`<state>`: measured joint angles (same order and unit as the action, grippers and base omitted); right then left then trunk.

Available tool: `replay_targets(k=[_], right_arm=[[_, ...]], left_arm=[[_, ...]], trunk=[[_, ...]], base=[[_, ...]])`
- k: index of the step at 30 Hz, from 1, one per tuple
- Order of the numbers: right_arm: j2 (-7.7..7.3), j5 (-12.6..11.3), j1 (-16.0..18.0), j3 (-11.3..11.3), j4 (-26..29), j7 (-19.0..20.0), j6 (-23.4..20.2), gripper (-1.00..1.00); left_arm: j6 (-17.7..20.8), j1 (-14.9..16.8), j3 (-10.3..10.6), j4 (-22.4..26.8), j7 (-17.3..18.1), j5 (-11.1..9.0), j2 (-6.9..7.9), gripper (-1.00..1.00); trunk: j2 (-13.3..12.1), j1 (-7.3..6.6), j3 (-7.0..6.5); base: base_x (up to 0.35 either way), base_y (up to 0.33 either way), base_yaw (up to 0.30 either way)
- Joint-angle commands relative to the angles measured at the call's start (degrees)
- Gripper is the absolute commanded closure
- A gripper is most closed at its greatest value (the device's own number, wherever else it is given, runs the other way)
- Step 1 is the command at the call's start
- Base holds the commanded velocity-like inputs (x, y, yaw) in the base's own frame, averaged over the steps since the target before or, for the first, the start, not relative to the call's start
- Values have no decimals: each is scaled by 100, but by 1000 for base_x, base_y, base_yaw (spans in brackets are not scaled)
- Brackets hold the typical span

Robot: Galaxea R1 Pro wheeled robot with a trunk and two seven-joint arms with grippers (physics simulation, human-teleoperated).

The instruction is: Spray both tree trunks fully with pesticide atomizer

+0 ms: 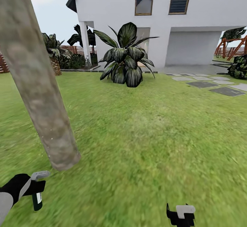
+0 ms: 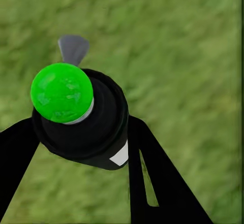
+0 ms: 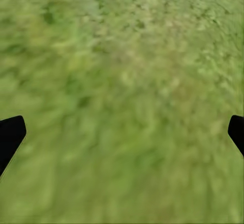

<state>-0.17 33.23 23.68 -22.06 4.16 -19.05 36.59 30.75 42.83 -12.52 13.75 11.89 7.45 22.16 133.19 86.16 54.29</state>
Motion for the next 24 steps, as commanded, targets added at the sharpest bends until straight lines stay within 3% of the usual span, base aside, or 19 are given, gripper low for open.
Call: replay_targets(k=[1,10,18,24], right_arm=[[0,61,5,-27,-8,-35,11,-100],[0,61,5,-27,-12,-36,11,-100],[0,61,5,-27,-12,-37,12,-100],[0,62,5,-27,-12,-37,12,-100]], left_arm=[[24,1,-40,8,41,64,-10,100],[10,-1,-34,5,50,73,-166,100],[10,0,-31,13,50,80,-168,100],[10,-1,-31,29,45,84,-168,100]], trunk=[[2,2,6],[2,2,6],[2,2,6],[2,2,6]], base=[[339,0,0],[323,-13,14],[41,-258,255],[94,-276,55]])
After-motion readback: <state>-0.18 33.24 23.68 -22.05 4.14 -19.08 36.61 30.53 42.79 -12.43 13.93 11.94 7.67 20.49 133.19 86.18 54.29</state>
